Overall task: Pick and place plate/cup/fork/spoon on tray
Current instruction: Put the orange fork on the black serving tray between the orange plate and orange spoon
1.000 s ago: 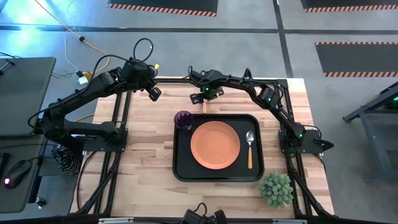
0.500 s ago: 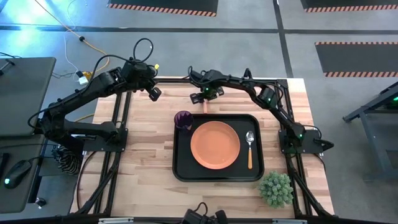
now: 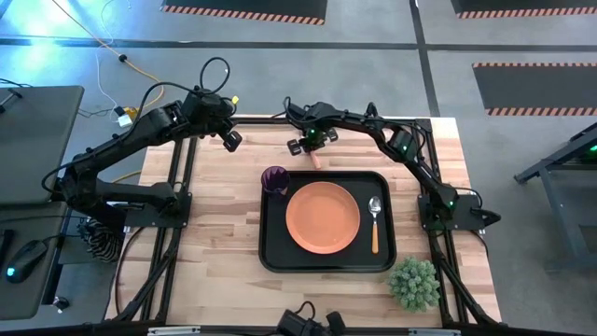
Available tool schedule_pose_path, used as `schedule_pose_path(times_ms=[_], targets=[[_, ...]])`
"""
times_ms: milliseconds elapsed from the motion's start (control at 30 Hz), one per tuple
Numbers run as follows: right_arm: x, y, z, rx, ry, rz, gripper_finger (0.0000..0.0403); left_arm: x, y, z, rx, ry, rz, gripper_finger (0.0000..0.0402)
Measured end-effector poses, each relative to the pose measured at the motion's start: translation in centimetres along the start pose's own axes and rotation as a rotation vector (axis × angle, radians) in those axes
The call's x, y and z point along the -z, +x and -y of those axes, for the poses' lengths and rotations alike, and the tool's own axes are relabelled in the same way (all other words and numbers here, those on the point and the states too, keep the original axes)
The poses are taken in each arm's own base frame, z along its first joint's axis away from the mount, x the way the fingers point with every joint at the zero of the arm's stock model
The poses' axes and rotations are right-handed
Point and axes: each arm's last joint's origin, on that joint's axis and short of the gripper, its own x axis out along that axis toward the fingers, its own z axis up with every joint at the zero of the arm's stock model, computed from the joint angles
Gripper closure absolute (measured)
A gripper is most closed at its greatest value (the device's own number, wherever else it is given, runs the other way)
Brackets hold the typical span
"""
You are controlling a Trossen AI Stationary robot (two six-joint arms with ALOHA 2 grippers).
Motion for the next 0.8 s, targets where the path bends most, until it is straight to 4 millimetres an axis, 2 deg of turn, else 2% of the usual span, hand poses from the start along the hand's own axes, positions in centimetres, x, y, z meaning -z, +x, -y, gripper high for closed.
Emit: schedule_pose_path(times_ms=[133, 467, 800], targets=[[-0.1, -0.1, 0.2, 0.000, -0.015, -0.001, 0.0377, 0.0, 0.0, 0.0, 0.000, 0.000, 0.000, 0.0378], [0.0, -0.5, 0.2, -0.012, -0.032, -0.011, 0.0379, 0.0, 0.0, 0.0, 0.000, 0.000, 0.000, 0.0378], [-0.2, -3.4, 0.4, -0.035, -0.037, 0.053, 0.0380, 0.0, 0.0, 0.0, 0.000, 0.000, 0.000, 0.0378]])
